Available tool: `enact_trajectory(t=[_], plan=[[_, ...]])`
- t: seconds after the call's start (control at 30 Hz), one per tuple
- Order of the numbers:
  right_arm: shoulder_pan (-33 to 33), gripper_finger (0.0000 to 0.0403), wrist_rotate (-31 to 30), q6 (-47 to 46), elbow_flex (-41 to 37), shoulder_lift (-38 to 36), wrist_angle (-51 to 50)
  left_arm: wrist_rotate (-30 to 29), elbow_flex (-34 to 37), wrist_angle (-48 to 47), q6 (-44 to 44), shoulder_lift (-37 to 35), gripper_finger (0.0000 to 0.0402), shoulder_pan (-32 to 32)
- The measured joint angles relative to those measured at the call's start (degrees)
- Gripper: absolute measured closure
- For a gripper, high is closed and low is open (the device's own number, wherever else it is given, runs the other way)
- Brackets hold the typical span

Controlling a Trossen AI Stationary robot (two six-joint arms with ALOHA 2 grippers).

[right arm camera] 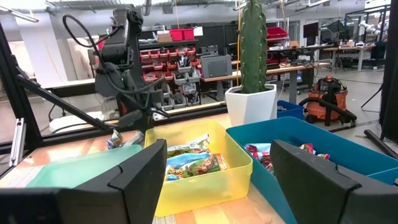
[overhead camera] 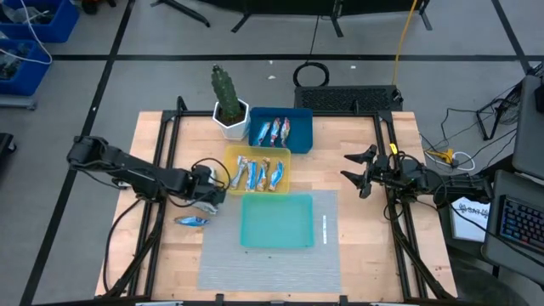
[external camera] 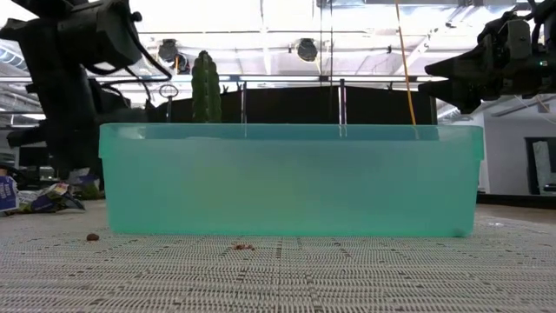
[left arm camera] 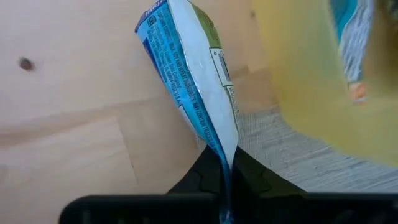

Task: Pick and place Granola Bars by type
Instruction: Put the blue granola bar into the green bin

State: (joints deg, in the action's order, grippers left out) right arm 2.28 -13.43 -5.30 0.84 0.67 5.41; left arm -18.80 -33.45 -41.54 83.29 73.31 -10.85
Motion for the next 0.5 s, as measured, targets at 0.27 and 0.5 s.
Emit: enact_trajectory(t=[0.27, 0.5], plan=[[0.0, 0.0124, 0.0, 0.0, 0.0, 0.0, 0.0, -2.4, 0.0, -8.2, 3.9, -7.8, 0.0392, 0.0], [0.0, 0.0124, 0.0, 0.0, 0.0, 0.0, 0.0, -2.8, -0.1, -10.8, 4.3, -15.4, 0.0392, 0.0]])
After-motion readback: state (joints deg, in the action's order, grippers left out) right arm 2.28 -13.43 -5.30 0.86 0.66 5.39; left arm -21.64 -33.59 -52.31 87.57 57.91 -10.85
